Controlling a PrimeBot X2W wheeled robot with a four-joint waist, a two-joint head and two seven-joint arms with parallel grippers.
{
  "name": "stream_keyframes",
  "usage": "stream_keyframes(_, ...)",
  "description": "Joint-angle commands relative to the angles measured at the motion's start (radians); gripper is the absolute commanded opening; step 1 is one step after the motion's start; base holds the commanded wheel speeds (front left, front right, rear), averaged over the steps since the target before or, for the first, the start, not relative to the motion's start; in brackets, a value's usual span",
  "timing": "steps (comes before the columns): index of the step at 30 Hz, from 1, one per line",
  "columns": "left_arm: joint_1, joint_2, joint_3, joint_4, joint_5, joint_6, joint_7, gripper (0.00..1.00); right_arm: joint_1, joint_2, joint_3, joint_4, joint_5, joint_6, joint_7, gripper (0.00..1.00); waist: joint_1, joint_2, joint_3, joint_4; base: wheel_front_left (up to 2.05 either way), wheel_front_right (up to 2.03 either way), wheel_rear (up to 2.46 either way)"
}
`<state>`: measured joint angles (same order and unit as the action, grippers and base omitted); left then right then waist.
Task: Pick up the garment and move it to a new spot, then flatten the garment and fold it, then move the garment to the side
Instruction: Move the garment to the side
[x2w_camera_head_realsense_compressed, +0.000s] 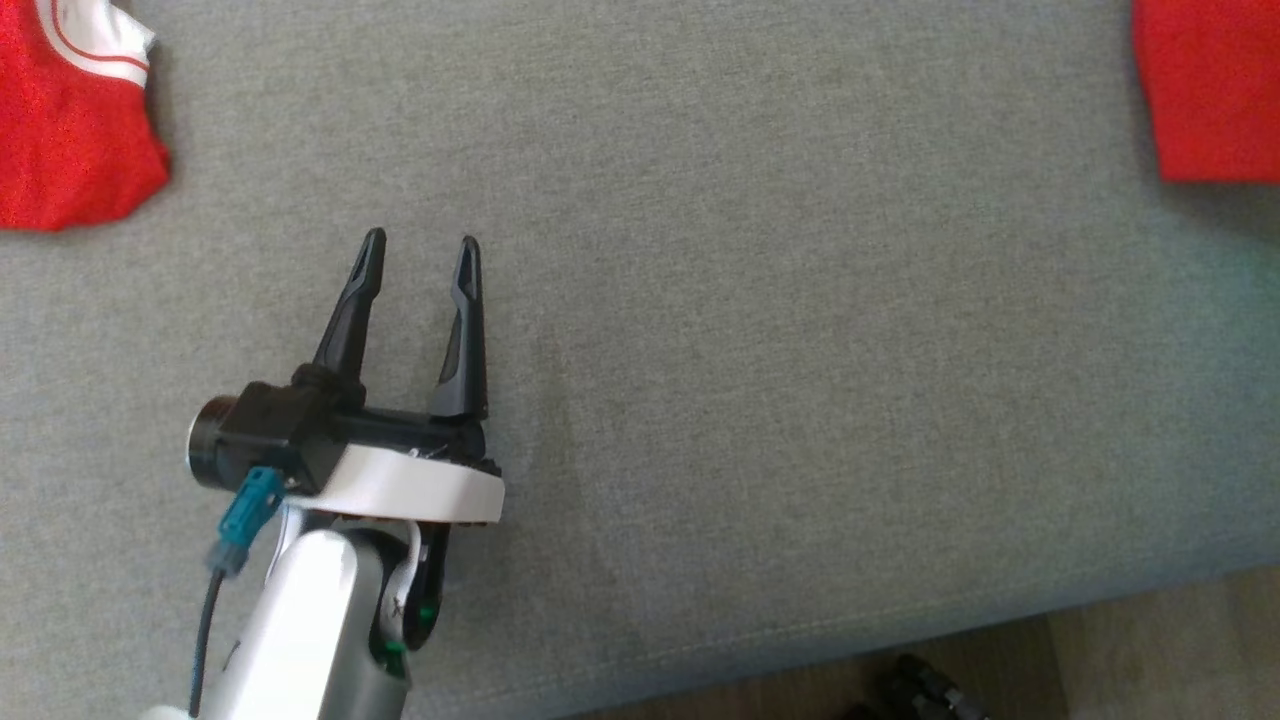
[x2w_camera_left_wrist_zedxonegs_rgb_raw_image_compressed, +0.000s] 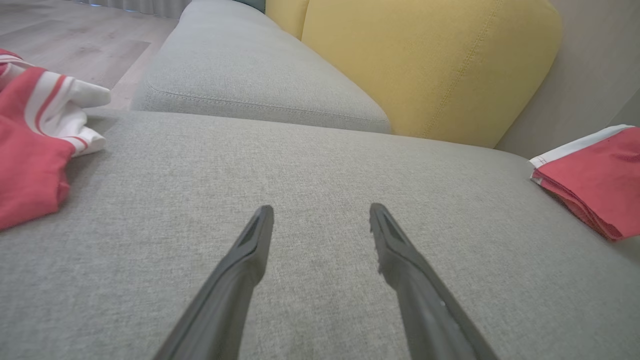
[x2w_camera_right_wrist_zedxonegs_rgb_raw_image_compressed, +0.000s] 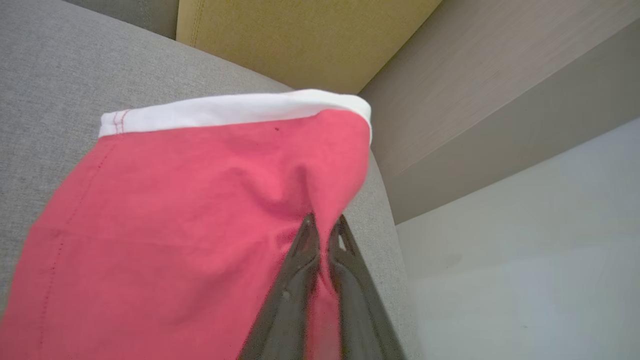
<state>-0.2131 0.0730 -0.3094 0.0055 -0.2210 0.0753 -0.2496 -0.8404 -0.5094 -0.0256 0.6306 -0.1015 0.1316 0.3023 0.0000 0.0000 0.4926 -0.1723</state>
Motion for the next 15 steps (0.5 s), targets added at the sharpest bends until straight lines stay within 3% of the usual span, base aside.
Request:
stream_keyframes(1,-0.013,-0.002,0.026,-0.026,0.002,0.0,-0.012,1.0,-0.019,-0.008,-0.012,-0.018,-0.02,-0.001,-0.017,1.0,0.0,0.0,-0.003,0.004,0.0,0.0,0.0)
stream_keyframes(8,-0.008,-0.006,0.025,-0.017,-0.004,0.0,-0.012,1.0,-0.028,0.045,-0.036,0.014,-0.083,-0.001,-0.069,1.0,0.0,0.0,-0.024,0.009,0.0,0.0,0.0)
stream_keyframes(15,0.008,-0.01,0.027,-0.008,-0.014,-0.001,-0.012,1.0,-0.036,0.076,0.004,0.052,-0.085,-0.001,-0.13,1.0,0.0,0.0,-0.077,0.012,0.0,0.0,0.0)
